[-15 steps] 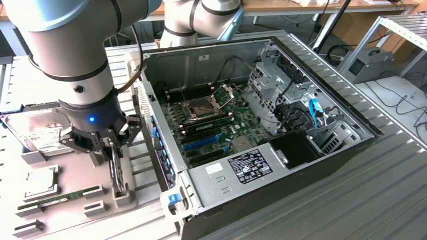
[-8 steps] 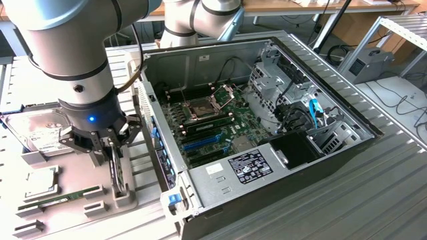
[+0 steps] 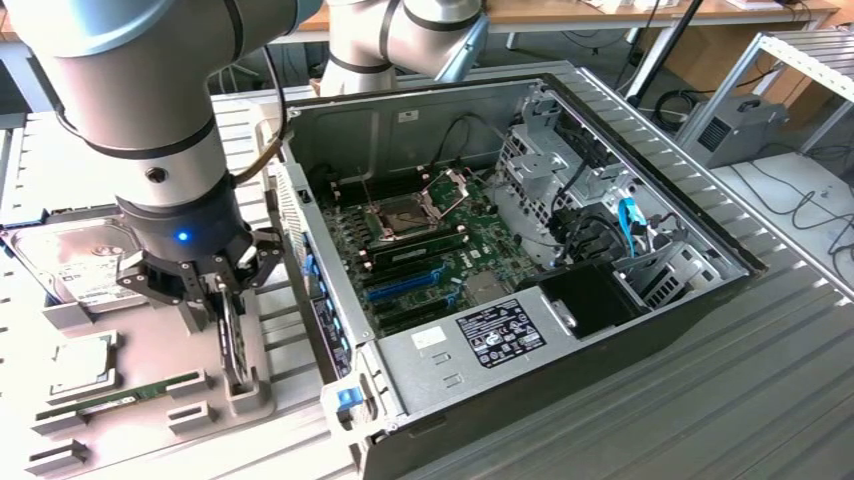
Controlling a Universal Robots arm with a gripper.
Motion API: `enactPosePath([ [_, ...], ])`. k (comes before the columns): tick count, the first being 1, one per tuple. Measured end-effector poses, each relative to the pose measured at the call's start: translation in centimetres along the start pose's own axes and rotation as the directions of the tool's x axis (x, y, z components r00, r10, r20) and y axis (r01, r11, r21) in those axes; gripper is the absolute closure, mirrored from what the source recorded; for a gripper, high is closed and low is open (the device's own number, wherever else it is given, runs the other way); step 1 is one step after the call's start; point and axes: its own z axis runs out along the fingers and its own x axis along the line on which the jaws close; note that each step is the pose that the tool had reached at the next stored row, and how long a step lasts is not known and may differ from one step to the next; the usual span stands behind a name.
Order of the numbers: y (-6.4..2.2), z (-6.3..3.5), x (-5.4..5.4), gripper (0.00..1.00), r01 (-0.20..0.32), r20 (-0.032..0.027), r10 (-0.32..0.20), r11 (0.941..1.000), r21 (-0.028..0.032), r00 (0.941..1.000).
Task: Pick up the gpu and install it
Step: 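Pick up the gpu and move the gpu toward the slot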
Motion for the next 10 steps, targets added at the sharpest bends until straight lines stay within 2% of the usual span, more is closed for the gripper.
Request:
enactPosePath([
  [10, -0.01, -0.29, 0.0, 0.71, 0.0, -0.0001, 0.0, 1.0, 0.0, 1.0],
])
